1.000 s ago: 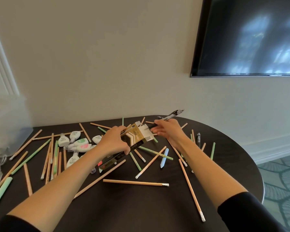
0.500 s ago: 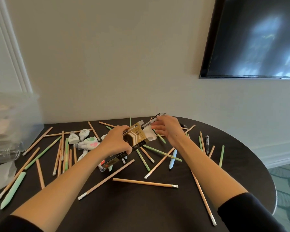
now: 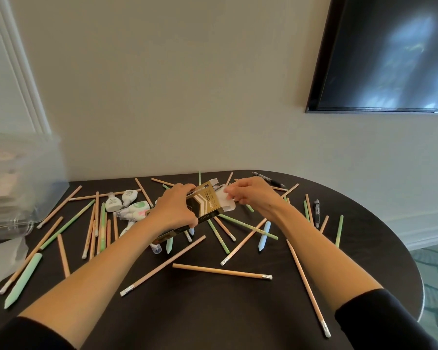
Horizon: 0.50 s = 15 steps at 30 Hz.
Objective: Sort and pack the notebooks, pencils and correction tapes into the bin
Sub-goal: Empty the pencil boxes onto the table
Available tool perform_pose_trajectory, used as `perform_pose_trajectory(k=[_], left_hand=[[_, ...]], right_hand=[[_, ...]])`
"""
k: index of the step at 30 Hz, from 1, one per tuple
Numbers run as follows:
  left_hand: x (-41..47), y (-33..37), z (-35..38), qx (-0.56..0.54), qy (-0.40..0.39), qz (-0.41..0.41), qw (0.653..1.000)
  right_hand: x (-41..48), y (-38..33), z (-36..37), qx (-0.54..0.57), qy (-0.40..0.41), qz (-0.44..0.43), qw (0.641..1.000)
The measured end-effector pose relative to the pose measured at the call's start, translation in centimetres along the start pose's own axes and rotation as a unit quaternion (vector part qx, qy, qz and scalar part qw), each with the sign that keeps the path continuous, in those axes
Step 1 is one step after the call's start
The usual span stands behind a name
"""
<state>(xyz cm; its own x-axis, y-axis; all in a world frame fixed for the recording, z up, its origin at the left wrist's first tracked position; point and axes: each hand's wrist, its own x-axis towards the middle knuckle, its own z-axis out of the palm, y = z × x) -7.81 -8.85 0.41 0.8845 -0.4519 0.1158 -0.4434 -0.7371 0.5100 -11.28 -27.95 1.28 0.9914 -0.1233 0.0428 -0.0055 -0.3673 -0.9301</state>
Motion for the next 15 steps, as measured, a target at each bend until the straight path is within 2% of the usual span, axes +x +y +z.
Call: perform_pose_trajectory(k=[8,12,15], left_hand=[[1.0,1.4,0.7,0.017,0.002,0.019,1.000],[1.5,1.8,1.0,0.012,0.008,0.027,1.000],[1.8,2.0,1.3,0.009,0.008,0.024,1.000]], right_hand=[[0.9,0.5,0.5,0.010,0.058,-0.050,0.997],[1.2,1.3,0.2,0.041,0.119,-0.075,0.989],[1.0,1.7,-0.1,0.058,0.100,-0.104,0.988]])
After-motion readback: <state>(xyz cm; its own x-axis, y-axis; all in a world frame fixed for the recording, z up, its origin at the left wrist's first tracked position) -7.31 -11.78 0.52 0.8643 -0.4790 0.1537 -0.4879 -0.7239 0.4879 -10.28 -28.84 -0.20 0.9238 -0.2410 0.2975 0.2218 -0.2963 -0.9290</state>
